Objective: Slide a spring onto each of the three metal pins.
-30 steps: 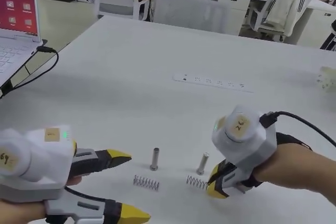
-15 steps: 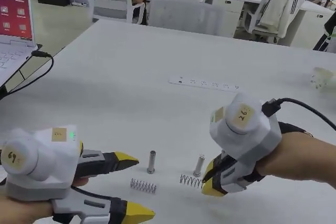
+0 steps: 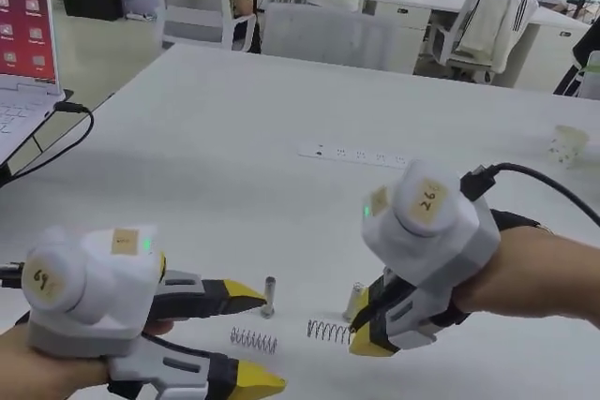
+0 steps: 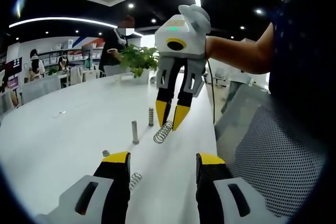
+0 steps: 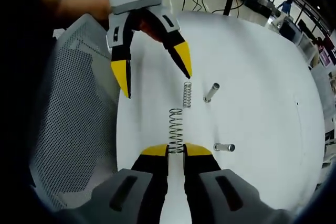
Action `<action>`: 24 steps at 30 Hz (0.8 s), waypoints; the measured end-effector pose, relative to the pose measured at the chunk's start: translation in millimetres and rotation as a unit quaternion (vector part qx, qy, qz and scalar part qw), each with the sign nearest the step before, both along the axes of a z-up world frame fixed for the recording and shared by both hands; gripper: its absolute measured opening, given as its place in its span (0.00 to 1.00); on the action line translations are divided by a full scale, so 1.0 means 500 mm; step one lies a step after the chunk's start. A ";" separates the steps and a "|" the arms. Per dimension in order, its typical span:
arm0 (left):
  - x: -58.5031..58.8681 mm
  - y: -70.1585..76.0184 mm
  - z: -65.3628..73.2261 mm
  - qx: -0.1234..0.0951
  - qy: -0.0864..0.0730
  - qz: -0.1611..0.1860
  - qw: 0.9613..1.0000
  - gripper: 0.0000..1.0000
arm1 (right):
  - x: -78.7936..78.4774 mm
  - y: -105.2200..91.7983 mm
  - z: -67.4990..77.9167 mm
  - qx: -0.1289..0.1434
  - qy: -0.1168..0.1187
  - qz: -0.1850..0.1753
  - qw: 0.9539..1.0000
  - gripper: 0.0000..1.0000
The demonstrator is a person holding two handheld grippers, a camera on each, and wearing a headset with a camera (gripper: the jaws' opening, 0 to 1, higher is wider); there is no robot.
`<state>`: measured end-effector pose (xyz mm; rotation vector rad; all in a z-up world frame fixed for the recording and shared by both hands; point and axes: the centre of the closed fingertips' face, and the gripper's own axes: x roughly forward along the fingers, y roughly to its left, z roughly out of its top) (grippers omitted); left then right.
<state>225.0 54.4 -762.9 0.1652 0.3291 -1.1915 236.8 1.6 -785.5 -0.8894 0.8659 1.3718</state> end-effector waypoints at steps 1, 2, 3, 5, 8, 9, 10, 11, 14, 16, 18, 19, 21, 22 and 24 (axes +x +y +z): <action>0.002 0.000 0.001 0.000 -0.001 0.000 1.000 0.41 | -0.001 0.002 0.002 0.001 -0.001 0.002 1.000 0.08; 0.003 -0.001 0.002 -0.001 -0.002 -0.001 1.000 0.40 | 0.000 0.004 0.003 0.001 -0.002 0.004 1.000 0.08; 0.005 -0.001 0.004 -0.002 -0.003 -0.001 1.000 0.39 | -0.002 0.007 0.006 0.002 -0.003 0.007 1.000 0.08; 0.007 -0.002 0.007 -0.004 -0.005 -0.002 1.000 0.38 | -0.004 0.012 0.009 0.003 -0.004 0.012 1.000 0.08; 0.009 -0.002 0.009 -0.002 -0.011 -0.003 1.000 0.34 | -0.006 0.017 0.011 0.001 -0.006 0.020 1.000 0.08; 0.009 -0.003 0.011 -0.003 -0.012 -0.004 1.000 0.33 | -0.006 0.019 0.012 0.001 -0.006 0.022 1.000 0.08; 0.009 -0.004 0.013 -0.004 -0.013 -0.005 1.000 0.33 | -0.007 0.021 0.014 0.002 -0.007 0.025 1.000 0.08; 0.009 -0.004 0.013 -0.005 -0.014 -0.006 1.000 0.32 | -0.008 0.023 0.015 0.002 -0.008 0.028 1.000 0.08; 0.007 -0.007 0.013 -0.004 -0.016 -0.010 1.000 0.30 | -0.012 0.030 0.017 0.003 -0.008 0.038 0.999 0.08; 0.005 -0.008 0.013 -0.004 -0.017 -0.013 1.000 0.27 | -0.013 0.033 0.018 0.004 -0.008 0.041 0.999 0.08; 0.004 -0.009 0.013 -0.004 -0.017 -0.014 1.000 0.25 | -0.014 0.035 0.018 0.004 -0.007 0.044 0.999 0.08; 0.004 -0.010 0.013 -0.004 -0.017 -0.014 1.000 0.25 | -0.015 0.036 0.018 0.004 -0.007 0.046 0.999 0.08; 0.003 -0.011 0.013 -0.006 -0.017 -0.015 1.000 0.24 | -0.018 0.037 0.018 0.004 -0.005 0.049 0.999 0.08; 0.002 -0.012 0.013 -0.006 -0.018 -0.016 1.000 0.23 | -0.018 0.037 0.018 0.004 -0.004 0.050 0.999 0.08; 0.002 -0.014 0.014 -0.008 -0.019 -0.019 1.000 0.22 | -0.020 0.038 0.017 0.002 -0.004 0.053 0.999 0.08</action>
